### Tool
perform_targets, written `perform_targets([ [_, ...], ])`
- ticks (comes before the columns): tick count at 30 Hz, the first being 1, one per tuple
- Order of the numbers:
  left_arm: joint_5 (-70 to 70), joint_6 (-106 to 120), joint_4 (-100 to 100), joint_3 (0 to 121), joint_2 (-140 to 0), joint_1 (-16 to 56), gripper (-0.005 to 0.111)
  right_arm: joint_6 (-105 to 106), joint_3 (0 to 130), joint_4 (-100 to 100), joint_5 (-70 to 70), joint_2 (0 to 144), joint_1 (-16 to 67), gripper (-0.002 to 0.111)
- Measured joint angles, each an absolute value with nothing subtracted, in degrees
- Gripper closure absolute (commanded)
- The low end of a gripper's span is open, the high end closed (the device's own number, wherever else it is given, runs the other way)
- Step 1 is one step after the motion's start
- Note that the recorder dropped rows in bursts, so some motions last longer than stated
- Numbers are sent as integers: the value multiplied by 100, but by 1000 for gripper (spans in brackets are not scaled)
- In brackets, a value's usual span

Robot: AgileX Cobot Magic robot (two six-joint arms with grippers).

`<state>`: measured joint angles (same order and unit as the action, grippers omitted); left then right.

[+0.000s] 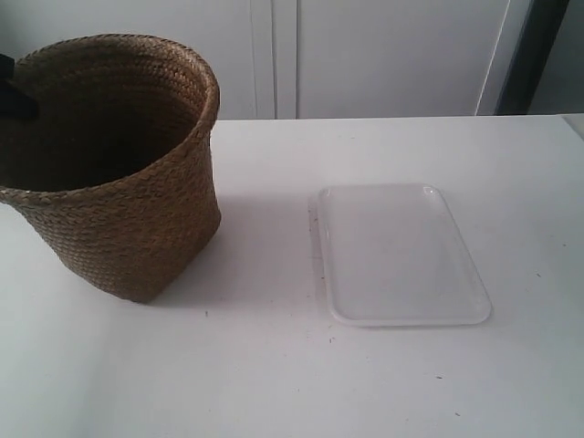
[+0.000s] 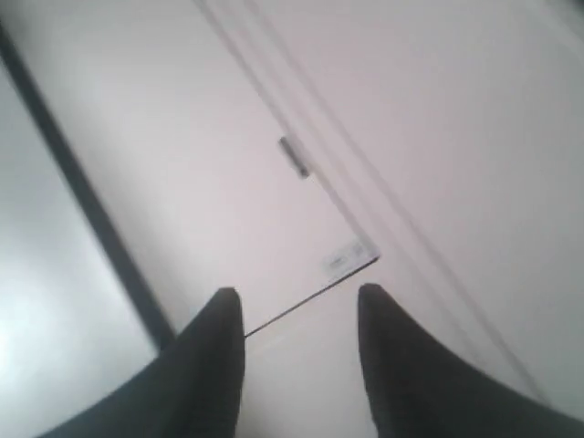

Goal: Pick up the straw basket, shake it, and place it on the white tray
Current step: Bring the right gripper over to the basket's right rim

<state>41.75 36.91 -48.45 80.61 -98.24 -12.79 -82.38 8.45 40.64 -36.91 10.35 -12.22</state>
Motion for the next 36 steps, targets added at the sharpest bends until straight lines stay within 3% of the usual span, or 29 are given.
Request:
perform_targets([
  [4, 4211, 3691, -4895, 8061, -9824, -1279, 107, -10298, 2078, 5831, -4508, 3048, -1201, 69],
  [5, 4224, 3691, -4919, 8061, -9824, -1279, 107, -10591, 2435, 6081, -5247, 3851, -1201, 69],
  [7, 4224, 3701, -4919, 8061, -9824, -1279, 107, -10807, 2967, 6262, -6394, 5050, -1201, 68],
  [10, 4224, 3701, -4919, 8061, -9824, -1279, 107, -10829, 3748, 6518, -6832, 6626, -1039, 63],
  [13, 4224, 3717, -4919, 8061, -9824, -1279, 107, -9203, 4327, 6813, -6821, 7454, -481, 71],
  [15, 4224, 3731, -4919, 8061, -9824, -1279, 107, -6966, 4456, 6877, -6845, 7534, 13, 76],
  [18, 4224, 3731, -4908, 8061, -9824, -1279, 107, -4060, 4487, 6588, -6864, 7452, 643, 76],
  [23, 4207, 3731, -4880, 8061, -9824, -1279, 107, -1247, 4487, 5219, -6183, 7370, 1237, 81],
  [28, 4120, 3731, -4789, 8061, -9824, -1279, 107, 913, 4532, 2902, -5462, 7462, 1954, 100],
  [31, 4100, 3731, -4776, 8061, -9824, -1279, 107, 605, 4875, 948, -4602, 7621, 2282, 106],
  [36, 4088, 3731, -4759, 8061, -9824, -1279, 107, -395, 6371, -249, -1257, 8130, 2364, 104],
])
